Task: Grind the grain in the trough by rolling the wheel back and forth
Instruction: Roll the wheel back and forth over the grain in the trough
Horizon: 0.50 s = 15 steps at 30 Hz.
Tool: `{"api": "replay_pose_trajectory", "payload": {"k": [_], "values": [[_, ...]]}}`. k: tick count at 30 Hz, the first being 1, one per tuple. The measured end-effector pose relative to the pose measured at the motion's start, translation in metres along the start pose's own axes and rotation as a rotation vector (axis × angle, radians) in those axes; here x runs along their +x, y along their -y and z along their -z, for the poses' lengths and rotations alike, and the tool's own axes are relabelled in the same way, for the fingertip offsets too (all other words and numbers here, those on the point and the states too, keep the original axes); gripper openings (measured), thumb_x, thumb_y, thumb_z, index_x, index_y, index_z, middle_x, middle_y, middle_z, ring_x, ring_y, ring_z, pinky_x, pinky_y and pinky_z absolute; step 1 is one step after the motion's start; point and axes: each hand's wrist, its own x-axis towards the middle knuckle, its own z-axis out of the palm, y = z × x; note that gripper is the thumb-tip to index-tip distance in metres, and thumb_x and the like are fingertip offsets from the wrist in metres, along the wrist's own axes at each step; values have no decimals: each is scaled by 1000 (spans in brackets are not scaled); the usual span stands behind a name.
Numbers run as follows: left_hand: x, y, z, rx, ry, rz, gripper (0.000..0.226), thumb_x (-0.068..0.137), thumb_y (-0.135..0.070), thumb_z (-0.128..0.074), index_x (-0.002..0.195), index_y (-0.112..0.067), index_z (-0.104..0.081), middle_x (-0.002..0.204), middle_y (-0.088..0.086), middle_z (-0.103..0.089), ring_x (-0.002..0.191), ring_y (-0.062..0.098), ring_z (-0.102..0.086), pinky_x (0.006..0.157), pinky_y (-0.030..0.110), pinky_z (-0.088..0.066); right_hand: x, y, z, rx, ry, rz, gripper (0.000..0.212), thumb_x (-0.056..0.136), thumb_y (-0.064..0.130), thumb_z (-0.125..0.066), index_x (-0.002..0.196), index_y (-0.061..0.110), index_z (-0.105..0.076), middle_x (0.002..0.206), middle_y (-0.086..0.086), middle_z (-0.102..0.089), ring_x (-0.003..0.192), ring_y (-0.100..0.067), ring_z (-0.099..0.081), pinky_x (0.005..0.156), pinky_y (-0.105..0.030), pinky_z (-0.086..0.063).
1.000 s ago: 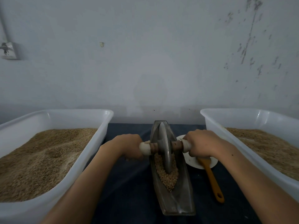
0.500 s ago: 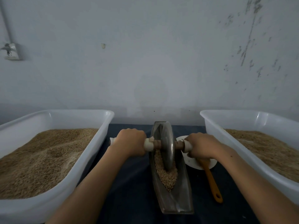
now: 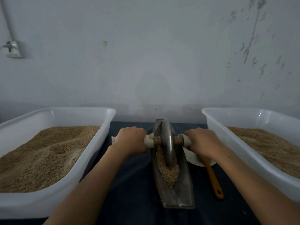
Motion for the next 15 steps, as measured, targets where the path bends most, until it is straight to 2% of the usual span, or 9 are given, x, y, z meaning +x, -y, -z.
{"api": "replay_pose_trajectory", "payload": {"k": [2,4,7,11,13,15], "values": [[-1,1,-4,-31,-8,11,16,76,-38,-64,83,-28,-52,79,-8,-57,71,13,-52,64,29,-38,-1,4,-1,-16,-77,14,4,90,27,-54,87,29,-53,90,5,-63,85,-18,-60,74,-33,-48],[-1,2,-5,-37,-11,4,16,77,-38,-64,83,-29,-52,79,-8,-56,71,13,-51,63,29,-37,-2,4,1,-21,-52,12,5,90,27,-55,86,30,-52,91,5,-63,85,-17,-60,73,-32,-47],[0,3,-2,-46,61,-9,18,76,-38,-66,82,-29,-51,77,-8,-55,70,13,-51,63,28,-37,-1,2,7,-34,81,11,7,88,30,-59,94,29,-55,95,3,-64,85,-17,-59,71,-29,-44],[0,5,7,-173,297,3,23,75,-35,-70,88,-22,-57,76,-7,-59,74,15,-58,65,29,-41,2,2,20,-32,326,0,21,82,30,-69,99,25,-58,90,2,-63,84,-16,-61,67,-28,-46],[0,6,8,-265,378,10,20,77,-31,-70,91,-19,-63,84,2,-68,74,15,-63,63,27,-45,3,2,22,-22,354,11,20,81,30,-70,92,27,-54,85,3,-61,81,-15,-60,61,-25,-43],[0,5,8,-269,375,7,12,76,-30,-70,81,-25,-59,81,3,-69,67,13,-62,60,26,-44,2,1,21,-16,351,16,19,82,31,-70,91,28,-54,86,3,-62,81,-14,-60,60,-25,-42]]}}
